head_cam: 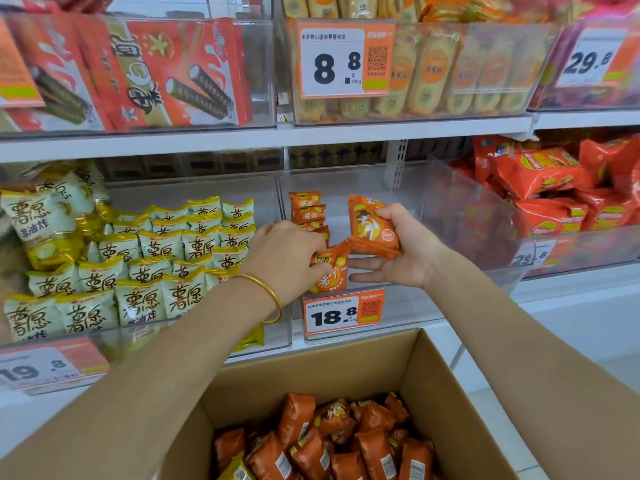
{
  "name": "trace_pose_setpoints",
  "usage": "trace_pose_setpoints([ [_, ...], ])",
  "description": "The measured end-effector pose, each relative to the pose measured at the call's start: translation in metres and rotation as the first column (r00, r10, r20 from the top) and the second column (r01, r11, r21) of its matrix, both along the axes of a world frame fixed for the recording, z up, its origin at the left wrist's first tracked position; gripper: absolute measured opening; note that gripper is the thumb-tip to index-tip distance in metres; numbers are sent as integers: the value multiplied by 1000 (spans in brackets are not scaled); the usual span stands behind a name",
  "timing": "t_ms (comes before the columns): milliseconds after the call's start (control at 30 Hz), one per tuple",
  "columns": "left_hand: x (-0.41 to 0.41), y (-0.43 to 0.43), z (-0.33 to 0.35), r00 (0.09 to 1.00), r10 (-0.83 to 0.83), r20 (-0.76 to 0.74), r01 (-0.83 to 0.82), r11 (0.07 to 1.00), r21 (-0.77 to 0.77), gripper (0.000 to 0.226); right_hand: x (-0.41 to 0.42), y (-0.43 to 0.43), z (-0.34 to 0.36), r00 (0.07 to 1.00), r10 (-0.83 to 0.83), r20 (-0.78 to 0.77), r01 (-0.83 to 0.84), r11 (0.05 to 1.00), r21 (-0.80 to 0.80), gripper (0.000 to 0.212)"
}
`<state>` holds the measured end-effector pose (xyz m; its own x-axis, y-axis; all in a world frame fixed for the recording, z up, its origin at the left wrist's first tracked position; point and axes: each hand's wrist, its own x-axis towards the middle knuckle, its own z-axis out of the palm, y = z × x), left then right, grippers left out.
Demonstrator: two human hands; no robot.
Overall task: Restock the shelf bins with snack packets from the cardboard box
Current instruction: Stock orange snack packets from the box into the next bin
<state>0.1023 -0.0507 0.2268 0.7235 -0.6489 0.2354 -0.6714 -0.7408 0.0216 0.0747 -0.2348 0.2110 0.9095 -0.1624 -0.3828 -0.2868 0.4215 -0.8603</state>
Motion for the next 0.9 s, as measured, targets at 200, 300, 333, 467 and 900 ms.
trace_pose_setpoints([
  [200,0,0,0,1000,16,-20,-15,999,31,24,6,6,-7,998,25,59,-24,999,-25,34],
  [300,0,-1,0,997,25,-73,-25,1000,6,35,8,8,-8,995,60,74,-54,995,-82,34],
  [333,1,-1,-1,997,20,-80,-21,1000,-4,36,9,9,-8,995,70,73,-63,994,-87,35],
  [467,0,0,-5,993,-8,-115,4,999,-39,36,10,9,-8,993,54,108,-57,998,21,39],
  [900,-9,-17,-4,996,-11,-84,21,993,113,29,14,4,-12,988,2,156,-20,993,113,30],
])
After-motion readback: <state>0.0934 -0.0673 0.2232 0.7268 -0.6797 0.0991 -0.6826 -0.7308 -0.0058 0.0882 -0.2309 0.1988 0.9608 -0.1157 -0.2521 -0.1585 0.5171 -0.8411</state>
